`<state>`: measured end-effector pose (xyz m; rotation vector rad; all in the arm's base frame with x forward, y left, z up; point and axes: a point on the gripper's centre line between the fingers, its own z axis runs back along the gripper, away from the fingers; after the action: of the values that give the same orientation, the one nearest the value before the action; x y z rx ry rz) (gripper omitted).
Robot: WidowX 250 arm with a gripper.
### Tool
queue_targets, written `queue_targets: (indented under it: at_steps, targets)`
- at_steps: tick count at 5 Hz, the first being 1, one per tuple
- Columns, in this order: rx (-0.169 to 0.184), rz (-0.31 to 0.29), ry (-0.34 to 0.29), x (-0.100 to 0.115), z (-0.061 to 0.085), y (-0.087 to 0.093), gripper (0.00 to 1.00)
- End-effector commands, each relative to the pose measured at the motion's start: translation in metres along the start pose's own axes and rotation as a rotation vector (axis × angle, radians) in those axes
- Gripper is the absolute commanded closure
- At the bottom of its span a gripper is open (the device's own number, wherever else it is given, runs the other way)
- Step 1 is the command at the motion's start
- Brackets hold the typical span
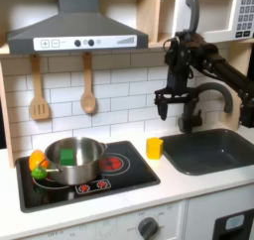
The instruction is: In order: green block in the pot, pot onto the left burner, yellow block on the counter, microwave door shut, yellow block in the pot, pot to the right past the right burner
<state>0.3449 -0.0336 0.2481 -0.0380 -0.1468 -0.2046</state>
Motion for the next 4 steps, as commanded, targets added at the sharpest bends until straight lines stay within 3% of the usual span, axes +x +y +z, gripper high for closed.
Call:
queue_targets:
  at_steps: [1,2,3,4]
  targets:
    - [0.009,0.000,-0.005,0.020,-0.004,0.004,0.00]
    - [0.028,0.013,0.001,0.021,-0.003,0.006,0.00]
    - [0.007,-0.056,0.036,0.010,-0.010,-0.020,0.00]
    - [0.004,-0.056,0.054,0.011,-0.018,-0.021,0.00]
